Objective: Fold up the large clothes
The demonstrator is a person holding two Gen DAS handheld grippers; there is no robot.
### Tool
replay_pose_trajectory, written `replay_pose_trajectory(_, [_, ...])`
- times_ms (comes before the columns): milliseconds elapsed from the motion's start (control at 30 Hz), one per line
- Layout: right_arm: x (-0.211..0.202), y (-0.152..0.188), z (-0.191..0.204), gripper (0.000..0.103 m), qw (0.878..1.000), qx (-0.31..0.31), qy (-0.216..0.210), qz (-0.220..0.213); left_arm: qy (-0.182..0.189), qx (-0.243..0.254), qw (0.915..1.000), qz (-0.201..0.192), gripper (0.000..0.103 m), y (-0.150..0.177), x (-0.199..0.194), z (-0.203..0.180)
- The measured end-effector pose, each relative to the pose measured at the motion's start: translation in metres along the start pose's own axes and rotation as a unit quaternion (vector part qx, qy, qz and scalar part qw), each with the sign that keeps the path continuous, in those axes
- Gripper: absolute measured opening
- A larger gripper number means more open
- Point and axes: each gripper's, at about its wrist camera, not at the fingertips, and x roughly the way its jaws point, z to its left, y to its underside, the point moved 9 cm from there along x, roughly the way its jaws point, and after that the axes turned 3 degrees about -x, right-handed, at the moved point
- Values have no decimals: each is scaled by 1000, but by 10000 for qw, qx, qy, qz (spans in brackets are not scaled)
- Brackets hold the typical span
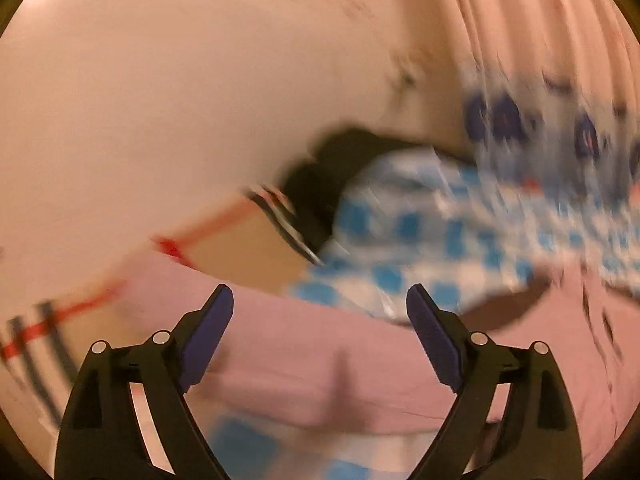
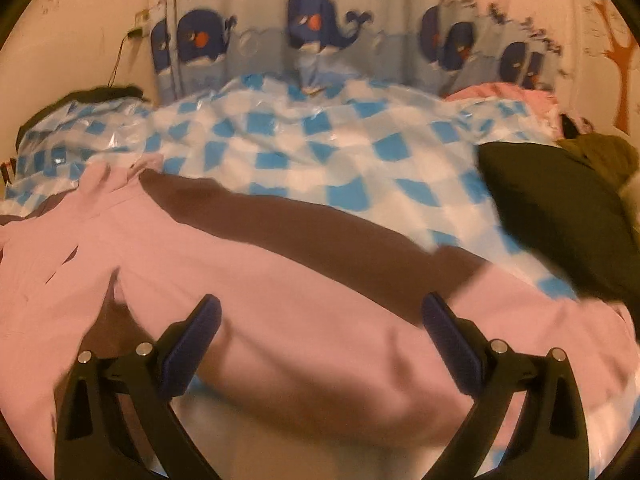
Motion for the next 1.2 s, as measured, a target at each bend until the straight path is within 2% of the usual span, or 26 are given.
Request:
replay_pose_trajectory(33, [16, 3, 2, 96, 9995, 88, 43, 291, -22, -40, 9996, 267, 85, 12, 15, -5])
replay_pose_trajectory(67, [37, 15, 2, 96, 9973, 221, 6, 704, -187, -189, 9956, 903, 84, 37, 53, -2])
replay_pose_trajectory(100, [57, 32, 1, 98, 9930, 397, -152, 1102, -402, -217, 9899, 1341, 84, 59, 75, 4])
replay_pose_trajectory(133, [70, 47, -4, 98, 9892, 651, -482, 1219, -620, -173, 9804, 1861, 84, 87, 98, 12])
replay_pose_trajectory(167, [70, 47, -8, 98, 9884, 747, -577, 1193, -743, 165, 9744, 2115, 85, 108, 109, 17])
replay_pose_trajectory(200, [70, 47, -9, 97, 9876, 745, -589, 1252, -817, 433, 9743, 2054, 85, 110, 109, 14])
replay_pose_trajectory(233, [67, 44, -9, 97, 9867, 694, -560, 1355, -947, 492, 9742, 1987, 84, 104, 102, 7])
replay_pose_trajectory(300, [58, 31, -12, 97, 9880, 766, -571, 1210, -984, 468, 9823, 1526, 84, 82, 78, -6])
replay_pose_trajectory(367, [43, 0, -9, 97, 9927, 725, -692, 677, -553, 823, 9927, 691, 84, 49, 49, -51])
replay_pose_trajectory(433, [41, -27, -4, 97, 9951, 695, -582, 397, -110, 1310, 9911, 224, 86, 30, 38, -114])
replay_pose_trajectory(467, [49, -34, -1, 97, 9947, 733, -591, 411, 108, 1426, 9895, 220, 87, 30, 42, -137])
replay_pose_trajectory(500, [62, -36, 1, 97, 9944, 747, -536, 528, 310, 1547, 9868, 359, 87, 35, 53, -163])
replay_pose_trajectory(533, [75, -31, 5, 97, 9943, 688, -437, 680, 365, 1603, 9846, 590, 87, 45, 71, -182])
replay_pose_trajectory(567, [96, -18, 7, 97, 9934, 494, -204, 1015, 368, 1591, 9828, 864, 87, 59, 89, -190])
replay_pose_trajectory(600, [121, 3, 13, 98, 9892, 205, -96, 1446, 336, 1531, 9788, 1319, 87, 78, 110, -191])
replay_pose_trajectory(667, [127, 9, 12, 98, 9880, 321, -233, 1494, 389, 1318, 9561, 2590, 89, 146, 156, -188])
replay_pose_trajectory(700, [125, 7, 10, 97, 9862, 403, -313, 1576, 524, 1117, 9569, 2630, 89, 157, 160, -185])
replay_pose_trajectory(767, [111, 2, 7, 97, 9822, 566, -574, 1697, 606, 817, 9610, 2572, 89, 150, 151, -181])
replay_pose_trajectory(867, [58, -1, 9, 97, 9841, 334, -983, 1445, 937, 1112, 9629, 2272, 89, 137, 107, -180])
replay_pose_trajectory(933, [10, 15, 0, 97, 9857, 260, -1076, 1273, 1250, 1297, 9614, 2082, 89, 137, 59, -172])
replay_pose_trajectory(1033, [-36, 53, -24, 97, 9783, 832, -1366, 1316, 1822, 1274, 9543, 1996, 89, 150, -1, -168])
replay_pose_trajectory(1067, [-46, 70, -32, 97, 9752, 959, -1407, 1417, 2048, 1226, 9485, 2081, 89, 166, -22, -164])
replay_pose_trajectory(1100, [-51, 82, -35, 97, 9741, 973, -1394, 1490, 2073, 1253, 9446, 2215, 89, 181, -38, -162])
replay_pose_trajectory(1133, [-58, 100, -44, 97, 9752, 936, -1220, 1590, 2005, 1415, 9365, 2505, 89, 212, -47, -156])
replay_pose_trajectory(1167, [-59, 117, -55, 97, 9767, 882, -930, 1721, 1974, 1698, 9208, 2904, 89, 246, -52, -154])
replay_pose_trajectory(1200, [-61, 129, -61, 97, 9750, 914, -906, 1811, 1969, 1851, 9119, 3090, 90, 270, -54, -152])
